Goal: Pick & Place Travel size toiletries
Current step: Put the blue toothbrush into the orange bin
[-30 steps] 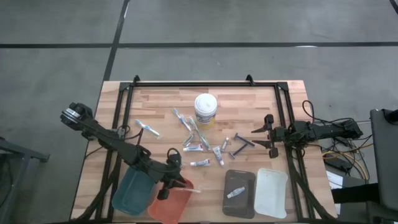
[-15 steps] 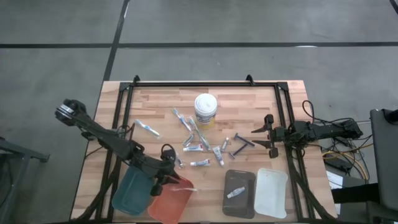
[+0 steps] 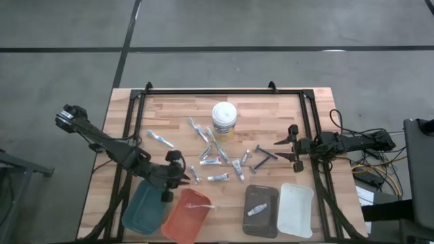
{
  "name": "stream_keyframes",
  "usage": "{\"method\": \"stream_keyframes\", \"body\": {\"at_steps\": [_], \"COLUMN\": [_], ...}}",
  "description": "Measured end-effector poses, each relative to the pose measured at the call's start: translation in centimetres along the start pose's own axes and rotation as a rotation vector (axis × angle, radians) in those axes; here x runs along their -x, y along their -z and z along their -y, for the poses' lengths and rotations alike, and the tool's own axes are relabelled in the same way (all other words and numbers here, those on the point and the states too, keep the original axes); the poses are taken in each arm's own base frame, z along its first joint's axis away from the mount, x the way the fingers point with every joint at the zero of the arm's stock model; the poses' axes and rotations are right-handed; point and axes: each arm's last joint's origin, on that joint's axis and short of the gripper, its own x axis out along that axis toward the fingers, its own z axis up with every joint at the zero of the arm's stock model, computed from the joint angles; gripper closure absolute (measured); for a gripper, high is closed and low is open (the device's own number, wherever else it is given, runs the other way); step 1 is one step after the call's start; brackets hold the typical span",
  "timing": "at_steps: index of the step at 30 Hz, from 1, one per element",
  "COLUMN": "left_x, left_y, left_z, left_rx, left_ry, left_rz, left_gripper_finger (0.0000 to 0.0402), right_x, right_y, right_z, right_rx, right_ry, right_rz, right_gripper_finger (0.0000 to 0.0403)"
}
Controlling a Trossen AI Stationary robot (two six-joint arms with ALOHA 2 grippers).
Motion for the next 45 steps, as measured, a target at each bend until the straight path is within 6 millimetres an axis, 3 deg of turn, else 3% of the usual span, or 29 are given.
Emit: {"method": "stream_keyframes", "body": {"at_steps": [18,36,45], "left_x": [0.1,-1.7,-1.8], "left_y": [1.9,8.2,8.4], "left_z": [-4.6,-8.6,-10.2], "left_rx": [0.023,0.013,-0.019], "left_ry": [-0.261,-0.409,-0.436], "left_rz": [-0.245,-0.504,-0.528], "left_gripper_finger": [0.0325,0.0326,0.0326], "right_x": [0.0,0.0,0.0], "right_y": [0.0,0.0,0.0], "right_z": [0.0,0.0,0.0], "right_rx": [-0.002,-0.001,0.001], "right_ry": [0.000,0.000,0.000], "right_rz": [0.000,0.000,0.000], "right_gripper_finger": [0.0220,0.0220,0.0220]}}
